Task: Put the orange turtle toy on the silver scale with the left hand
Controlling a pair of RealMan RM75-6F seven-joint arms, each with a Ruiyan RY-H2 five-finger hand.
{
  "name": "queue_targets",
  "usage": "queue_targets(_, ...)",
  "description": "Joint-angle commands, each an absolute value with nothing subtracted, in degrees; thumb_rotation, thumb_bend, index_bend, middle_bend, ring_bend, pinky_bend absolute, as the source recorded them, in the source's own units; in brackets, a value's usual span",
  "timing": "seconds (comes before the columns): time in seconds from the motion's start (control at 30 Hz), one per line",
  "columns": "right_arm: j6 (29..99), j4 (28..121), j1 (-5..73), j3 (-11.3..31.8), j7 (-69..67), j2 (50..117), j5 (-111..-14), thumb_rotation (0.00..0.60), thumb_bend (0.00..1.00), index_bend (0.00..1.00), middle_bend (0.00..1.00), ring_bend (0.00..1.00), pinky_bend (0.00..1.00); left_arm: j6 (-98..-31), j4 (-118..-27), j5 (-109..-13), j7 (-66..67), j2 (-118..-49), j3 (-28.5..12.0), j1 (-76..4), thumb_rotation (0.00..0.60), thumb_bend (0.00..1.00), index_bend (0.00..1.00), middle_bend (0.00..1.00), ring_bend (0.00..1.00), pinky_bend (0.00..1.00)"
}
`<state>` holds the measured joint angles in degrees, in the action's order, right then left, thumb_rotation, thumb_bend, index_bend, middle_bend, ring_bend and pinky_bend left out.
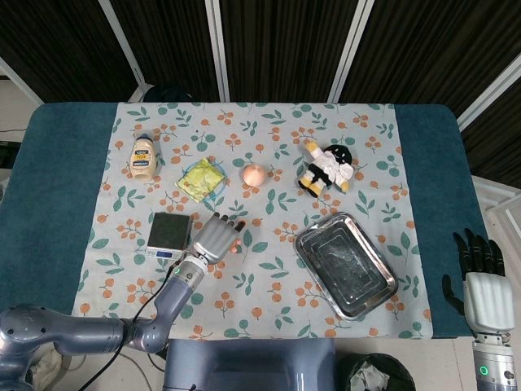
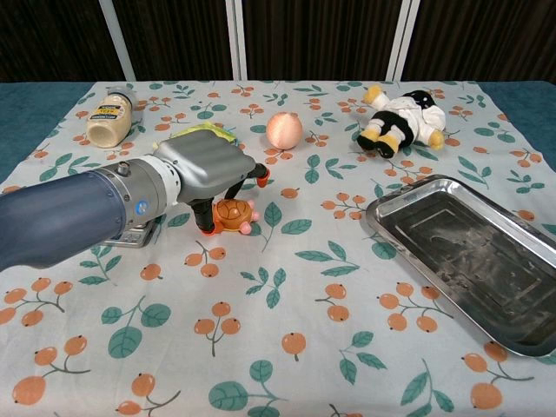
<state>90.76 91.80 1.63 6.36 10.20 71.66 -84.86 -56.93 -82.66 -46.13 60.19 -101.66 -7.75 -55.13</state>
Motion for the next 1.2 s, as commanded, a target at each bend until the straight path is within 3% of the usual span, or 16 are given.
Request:
queue_targets(0.03,90.7,91.8,1.6,6.3,10.2,71.7,-84.9,0.600,0.53,0.00,0.00,0.01,0.00,-57.0,-81.8,-47.1,59.5,-102.0,-7.2,-55.3,0.600,0.30,0.26,0.51,0.38,0.45)
queue_targets(0.27,90.7,91.9,1.6,6.3,10.2,71.6,-84.9,0.600,0.53,0.00,0.00,0.01,0.00,-57.5,-80.7,-48.7,58.7,-102.1,-6.2,-55.2,0.600,0.34,0.29,0.58,0.44,0.50)
queue_targets(0.6,90.7,91.9,1.7,6.2,10.3,71.7,-85.0,0.600,0.53,0.00,0.00,0.01,0.00,-60.2,-84.8,-53.1,55.9,-97.3,-6.4,-54.2,0.600,0.35,0.29,0.58,0.44,0.50)
queue_targets(0.9,90.6,92.1,1.8,5.9,10.9,71.9,-85.3,0.600,0.53,0.00,0.00,0.01,0.00,-63.4,-90.0,-58.0,49.0,-86.4,-2.3,-48.6,0.600,0.35,0.28,0.57,0.44,0.50)
queue_targets(1.2,90.3,92.2,1.9,5.8,11.9,72.4,-85.3,0.600,0.53,0.00,0.00,0.01,0.00,-62.2,-85.7,-62.8,37.5,-81.4,1.9,-43.5,0.600,0.35,0.28,0.56,0.44,0.50)
